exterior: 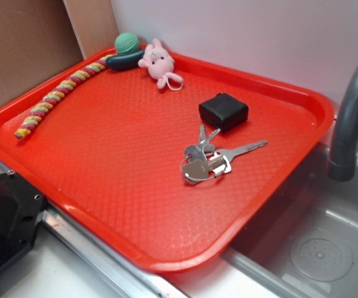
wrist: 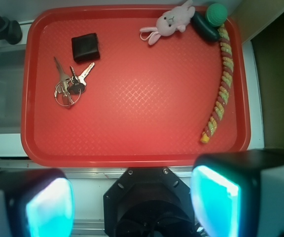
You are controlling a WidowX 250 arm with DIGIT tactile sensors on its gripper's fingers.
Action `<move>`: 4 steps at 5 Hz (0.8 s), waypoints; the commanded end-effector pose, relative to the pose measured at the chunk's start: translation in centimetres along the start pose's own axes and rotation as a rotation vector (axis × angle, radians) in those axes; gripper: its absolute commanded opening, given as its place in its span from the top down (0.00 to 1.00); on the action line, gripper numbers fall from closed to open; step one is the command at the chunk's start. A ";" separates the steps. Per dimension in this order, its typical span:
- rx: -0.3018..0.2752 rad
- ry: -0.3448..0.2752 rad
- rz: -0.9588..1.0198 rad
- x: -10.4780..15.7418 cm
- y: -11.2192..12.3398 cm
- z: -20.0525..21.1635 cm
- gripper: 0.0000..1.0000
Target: Grab the black box.
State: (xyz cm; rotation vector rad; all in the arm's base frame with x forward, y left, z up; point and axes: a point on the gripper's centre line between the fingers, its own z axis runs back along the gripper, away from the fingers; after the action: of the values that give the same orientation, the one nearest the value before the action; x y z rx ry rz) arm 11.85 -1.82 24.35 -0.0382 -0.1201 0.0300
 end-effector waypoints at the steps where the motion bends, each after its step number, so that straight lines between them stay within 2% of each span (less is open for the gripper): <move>1: 0.000 0.000 0.000 0.0 0.0 0.0 0.00; 2: 0.124 -0.094 0.237 4.8 0.6 -2.1 0.00; 3: 0.098 -0.046 0.496 8.8 1.3 -4.2 0.00; 4: 0.098 -0.046 0.496 8.8 1.3 -4.2 0.00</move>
State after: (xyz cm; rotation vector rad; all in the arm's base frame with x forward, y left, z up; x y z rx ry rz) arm 20.73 -0.74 20.09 0.0439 -0.1089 0.5158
